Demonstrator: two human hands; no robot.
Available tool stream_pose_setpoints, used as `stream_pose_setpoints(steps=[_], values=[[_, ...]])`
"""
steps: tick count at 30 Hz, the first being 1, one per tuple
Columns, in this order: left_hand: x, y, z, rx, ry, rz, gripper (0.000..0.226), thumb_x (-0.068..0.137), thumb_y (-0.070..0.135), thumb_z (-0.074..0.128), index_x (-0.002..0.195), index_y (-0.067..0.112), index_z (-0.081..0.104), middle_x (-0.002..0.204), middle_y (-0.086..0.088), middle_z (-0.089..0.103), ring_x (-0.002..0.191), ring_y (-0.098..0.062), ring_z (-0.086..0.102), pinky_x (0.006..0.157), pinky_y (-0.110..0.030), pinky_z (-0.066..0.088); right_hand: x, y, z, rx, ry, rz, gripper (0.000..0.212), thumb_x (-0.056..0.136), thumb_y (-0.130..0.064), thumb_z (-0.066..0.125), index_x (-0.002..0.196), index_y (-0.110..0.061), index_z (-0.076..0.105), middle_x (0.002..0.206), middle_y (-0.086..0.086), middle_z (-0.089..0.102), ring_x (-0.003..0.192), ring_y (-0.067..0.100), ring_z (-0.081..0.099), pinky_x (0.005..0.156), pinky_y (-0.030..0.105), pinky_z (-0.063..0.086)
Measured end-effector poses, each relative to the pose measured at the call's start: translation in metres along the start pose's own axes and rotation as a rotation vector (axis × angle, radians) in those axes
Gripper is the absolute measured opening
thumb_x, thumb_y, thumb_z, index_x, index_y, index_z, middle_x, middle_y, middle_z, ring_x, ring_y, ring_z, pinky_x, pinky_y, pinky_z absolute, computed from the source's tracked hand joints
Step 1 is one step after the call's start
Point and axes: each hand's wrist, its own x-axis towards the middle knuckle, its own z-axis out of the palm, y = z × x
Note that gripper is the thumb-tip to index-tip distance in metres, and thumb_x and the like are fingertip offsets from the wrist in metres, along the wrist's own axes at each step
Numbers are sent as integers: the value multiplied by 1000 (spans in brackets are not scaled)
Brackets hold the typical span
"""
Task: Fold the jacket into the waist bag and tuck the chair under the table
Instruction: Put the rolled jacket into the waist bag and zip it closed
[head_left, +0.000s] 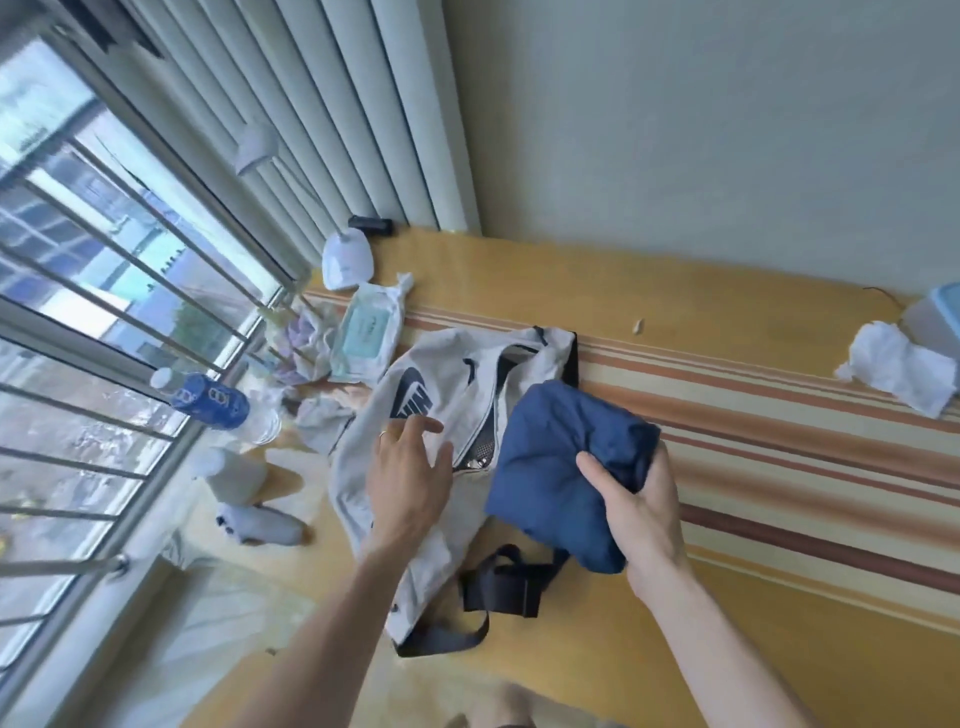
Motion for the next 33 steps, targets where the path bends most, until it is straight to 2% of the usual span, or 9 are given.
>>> stream_pose_setpoints(steps=[4,7,12,17,20,23,28,31,33], values=[[38,-33,11,400,-402,45,46,79,45,76,114,23,55,126,-8,49,122,-30,48,91,-41,48,20,-9,43,-75,95,-57,49,83,-28,80,122,-40,52,120,-20,63,112,8,62,96,36,51],[45,-46,22,527,-486,103,54,82,49,75,118,18,49,121,-10,46,119,-33,48,86,-44,53,35,-9,74,-251,94,-85,55,85,-34,78,129,-36,46,117,-22,58,111,10,58,94,34,49],[48,-59,11,436,-479,204,21,88,2,54,106,11,51,108,-14,53,97,-37,60,71,-44,50,44,15,99,-707,109,-60,57,86,-39,73,133,-28,43,125,-2,65,109,29,64,84,38,52],[51,-70,-21,5,-323,22,25,85,-1,58,80,22,65,94,-5,69,81,-26,63,64,-29,45,48,17,92,-772,158,4,51,85,-42,72,126,-27,44,117,0,69,102,33,66,77,43,56],[42,-67,-34,83,-194,189,47,71,-16,61,99,16,80,112,-12,73,93,-32,70,73,-32,53,45,12,91,-732,181,33,53,84,-42,73,128,-28,45,116,0,69,104,34,65,81,42,55],[34,-63,-38,125,-132,255,69,64,-19,58,125,9,71,130,-13,69,109,-36,68,86,-39,55,42,8,98,-626,165,74,51,85,-38,74,127,-28,45,115,0,66,106,32,63,88,42,53],[25,-66,-49,44,-75,293,72,73,-20,51,137,12,62,141,-6,63,117,-33,62,96,-37,50,62,5,147,-384,49,132,49,90,-27,71,128,-26,40,121,-2,54,113,22,54,96,36,46],[15,-69,-54,-1,-71,371,76,73,-23,52,140,13,59,142,-8,62,114,-32,62,94,-41,55,70,13,189,-361,-162,144,53,93,-28,66,136,-21,37,128,-3,56,125,23,52,101,39,45],[10,-72,-56,-7,-96,412,78,73,-23,53,141,15,58,144,-4,60,112,-27,60,93,-37,54,70,26,205,-577,-367,130,62,95,-33,59,147,-13,30,138,8,57,128,31,54,100,43,48]])
